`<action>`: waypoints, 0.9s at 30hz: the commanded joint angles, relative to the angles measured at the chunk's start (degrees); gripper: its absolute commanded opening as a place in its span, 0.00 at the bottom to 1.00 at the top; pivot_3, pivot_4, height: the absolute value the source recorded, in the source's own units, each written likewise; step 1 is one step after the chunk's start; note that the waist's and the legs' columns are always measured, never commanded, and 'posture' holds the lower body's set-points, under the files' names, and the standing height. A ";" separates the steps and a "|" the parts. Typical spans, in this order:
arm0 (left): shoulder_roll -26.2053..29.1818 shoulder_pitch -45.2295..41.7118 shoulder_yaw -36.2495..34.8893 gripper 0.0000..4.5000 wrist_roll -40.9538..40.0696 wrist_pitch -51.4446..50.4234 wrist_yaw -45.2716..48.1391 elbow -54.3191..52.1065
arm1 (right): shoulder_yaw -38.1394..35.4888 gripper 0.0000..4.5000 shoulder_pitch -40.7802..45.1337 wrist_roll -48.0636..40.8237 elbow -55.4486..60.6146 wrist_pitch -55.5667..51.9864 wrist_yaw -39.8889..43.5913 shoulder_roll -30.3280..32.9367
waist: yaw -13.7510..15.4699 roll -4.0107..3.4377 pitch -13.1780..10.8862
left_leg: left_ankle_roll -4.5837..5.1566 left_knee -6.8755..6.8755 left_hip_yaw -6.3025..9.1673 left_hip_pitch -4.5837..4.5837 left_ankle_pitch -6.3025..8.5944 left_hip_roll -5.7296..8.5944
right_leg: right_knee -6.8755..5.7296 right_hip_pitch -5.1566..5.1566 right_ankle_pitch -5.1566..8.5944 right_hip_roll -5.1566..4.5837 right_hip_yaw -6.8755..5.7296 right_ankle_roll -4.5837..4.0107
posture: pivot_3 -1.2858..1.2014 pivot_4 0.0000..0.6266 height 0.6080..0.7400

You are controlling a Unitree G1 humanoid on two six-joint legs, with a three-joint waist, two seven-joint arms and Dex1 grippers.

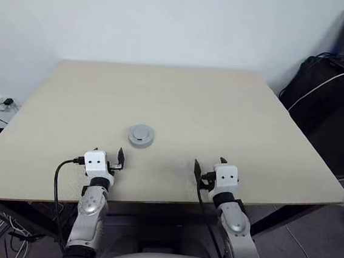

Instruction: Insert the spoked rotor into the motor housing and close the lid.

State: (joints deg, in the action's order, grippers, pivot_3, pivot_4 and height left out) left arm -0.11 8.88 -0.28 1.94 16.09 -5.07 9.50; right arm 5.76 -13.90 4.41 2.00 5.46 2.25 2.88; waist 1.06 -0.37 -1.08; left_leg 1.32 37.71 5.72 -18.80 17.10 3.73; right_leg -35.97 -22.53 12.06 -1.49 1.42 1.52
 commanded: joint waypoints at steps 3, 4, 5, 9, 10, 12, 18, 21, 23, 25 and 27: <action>-0.56 1.42 2.26 0.99 3.45 11.27 -0.62 3.34 | -2.21 1.00 -0.88 0.64 -0.76 4.29 -3.20 -0.41 | -0.06 -0.03 -0.04 | 0.06 -0.01 -0.03 -0.01 0.00 -0.01 | -0.01 0.00 0.02 0.00 -0.01 -0.01 | 0.52 0.00 1.00; -0.86 1.52 2.13 0.99 2.98 11.58 -0.56 3.77 | -2.63 1.00 -1.22 0.27 -0.97 4.77 -3.47 -0.64 | -0.06 -0.06 -0.07 | 0.11 -0.01 -0.03 -0.03 -0.02 -0.01 | 0.00 -0.01 0.02 0.00 -0.03 -0.01 | 0.52 0.00 1.00; -1.13 1.49 1.94 0.99 2.18 11.78 -0.19 4.13 | -3.05 1.00 -1.53 -0.18 -1.13 5.15 -3.71 -0.97 | -0.07 -0.07 -0.09 | 0.14 -0.01 -0.03 -0.06 -0.03 -0.01 | 0.00 -0.02 0.02 0.00 -0.03 -0.01 | 0.52 0.00 1.00; -1.33 1.49 1.87 0.99 0.99 12.19 1.23 5.02 | -4.04 1.00 -2.15 -0.80 -2.05 6.00 -4.12 -1.63 | -0.20 -0.09 -0.14 | 0.21 0.00 -0.02 -0.15 -0.08 -0.05 | -0.02 -0.03 0.03 0.01 -0.10 -0.02 | 0.52 0.00 1.00; -1.40 1.45 1.86 0.99 0.60 12.10 1.68 5.16 | -4.12 1.00 -2.19 -0.72 -2.14 6.14 -4.16 -1.66 | -0.22 -0.09 -0.14 | 0.21 0.00 -0.02 -0.15 -0.07 -0.05 | -0.02 -0.03 0.04 0.00 -0.11 -0.02 | 0.52 0.00 1.00; -1.57 1.30 1.68 0.99 0.04 11.80 2.37 5.36 | -4.27 1.00 -2.14 -0.79 -2.07 6.07 -4.24 -1.86 | -0.24 -0.10 -0.16 | 0.24 0.00 -0.05 -0.15 -0.06 -0.05 | -0.02 -0.03 0.04 0.00 -0.17 -0.02 | 0.52 0.00 1.00; -1.82 0.84 1.18 0.99 -0.39 11.71 2.97 5.64 | -4.45 1.00 -1.50 -1.54 -2.67 6.81 -3.73 -2.07 | -0.22 -0.10 -0.19 | 0.29 0.00 -0.07 -0.21 -0.07 -0.05 | -0.01 -0.06 0.04 0.00 -0.21 -0.02 | 0.52 0.00 1.00; -1.85 0.65 1.02 0.99 -0.51 11.78 3.30 5.78 | -4.37 1.00 -1.20 -2.35 -3.19 7.41 -3.05 -2.20 | -0.22 -0.09 -0.20 | 0.29 0.00 -0.07 -0.22 -0.07 -0.05 | -0.01 -0.05 0.04 0.01 -0.21 -0.02 | 0.52 0.00 1.00; -1.81 0.56 1.01 0.99 -0.59 11.76 3.62 5.74 | -3.92 1.00 -1.00 -3.06 -3.60 7.98 -2.11 -2.32 | -0.23 -0.09 -0.21 | 0.29 0.00 -0.07 -0.22 -0.07 -0.05 | -0.01 -0.06 0.05 0.01 -0.21 -0.02 | 0.52 0.00 1.00; -1.79 0.47 0.98 0.99 -0.83 11.78 4.04 5.75 | -3.63 1.00 -0.88 -3.33 -3.87 8.48 -1.56 -2.43 | -0.23 -0.09 -0.22 | 0.29 0.00 -0.07 -0.22 -0.07 -0.05 | -0.01 -0.05 0.05 0.01 -0.22 -0.02 | 0.52 0.00 1.00; -1.88 0.50 0.96 0.99 -1.40 11.65 4.67 5.60 | -3.30 1.00 -0.74 -3.71 -4.18 9.08 -0.74 -2.49 | -0.24 -0.09 -0.23 | 0.29 0.00 -0.06 -0.22 -0.07 -0.05 | -0.01 -0.06 0.05 0.01 -0.22 -0.02 | 0.52 0.00 1.00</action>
State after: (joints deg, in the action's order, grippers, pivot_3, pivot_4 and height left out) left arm -1.98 10.26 0.57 1.05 26.76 -1.04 15.62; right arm 2.02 -15.78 1.42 -2.83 12.60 0.90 0.58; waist 0.82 -0.46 -1.31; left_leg 1.62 37.71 5.66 -19.02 17.03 3.67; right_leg -35.98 -22.59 12.11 -1.48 1.20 1.50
